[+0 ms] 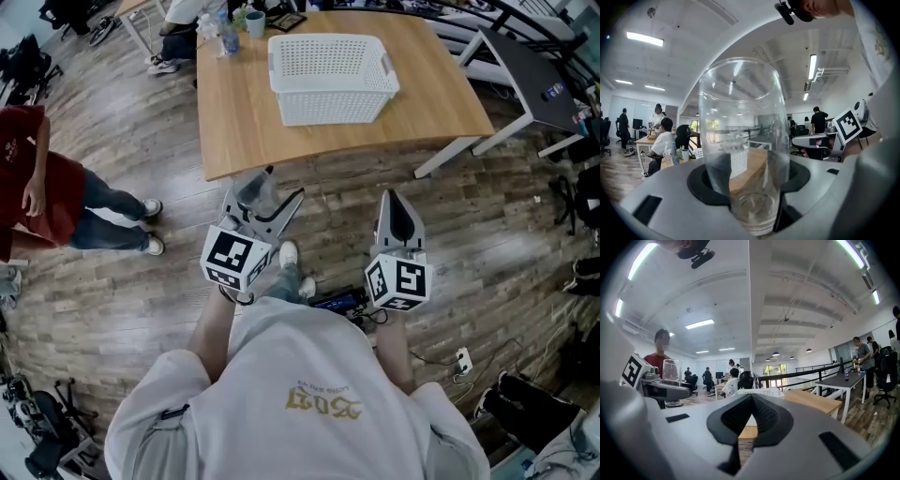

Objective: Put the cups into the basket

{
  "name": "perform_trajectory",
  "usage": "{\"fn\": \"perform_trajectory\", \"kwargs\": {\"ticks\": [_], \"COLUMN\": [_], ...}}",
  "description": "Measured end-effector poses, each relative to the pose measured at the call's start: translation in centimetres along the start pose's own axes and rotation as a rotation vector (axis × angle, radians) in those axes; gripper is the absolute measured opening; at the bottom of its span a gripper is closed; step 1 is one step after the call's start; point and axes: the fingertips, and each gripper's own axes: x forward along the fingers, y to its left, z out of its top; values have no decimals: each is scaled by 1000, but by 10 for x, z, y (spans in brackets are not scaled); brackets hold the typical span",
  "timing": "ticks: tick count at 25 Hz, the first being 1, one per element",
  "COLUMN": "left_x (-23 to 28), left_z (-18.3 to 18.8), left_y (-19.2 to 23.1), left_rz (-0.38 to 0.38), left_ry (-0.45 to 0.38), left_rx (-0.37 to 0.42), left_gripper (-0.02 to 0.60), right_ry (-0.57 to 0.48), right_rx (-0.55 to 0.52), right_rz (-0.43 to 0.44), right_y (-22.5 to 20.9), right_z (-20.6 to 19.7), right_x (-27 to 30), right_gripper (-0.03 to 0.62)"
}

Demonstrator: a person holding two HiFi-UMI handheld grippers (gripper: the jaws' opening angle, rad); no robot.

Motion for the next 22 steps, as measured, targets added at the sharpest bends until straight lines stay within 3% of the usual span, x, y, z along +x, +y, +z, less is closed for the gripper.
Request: {"fn": "perform_trajectory", "kwargs": {"ticks": [5, 22], "left_x": [19, 84], "left_z": [3, 16], "left_y": [11, 74], "left_rz": [-19, -52], "left_ry": [-15, -13], "left_rx": [-28, -13], "left_gripper": [271, 271], "right_ry": [0, 8], "right_rx": [-20, 6], "right_rz": [8, 2], "right_y": [-3, -9], "right_z": [4, 8], "right_x": [15, 102], "right_gripper": [11, 11]}}
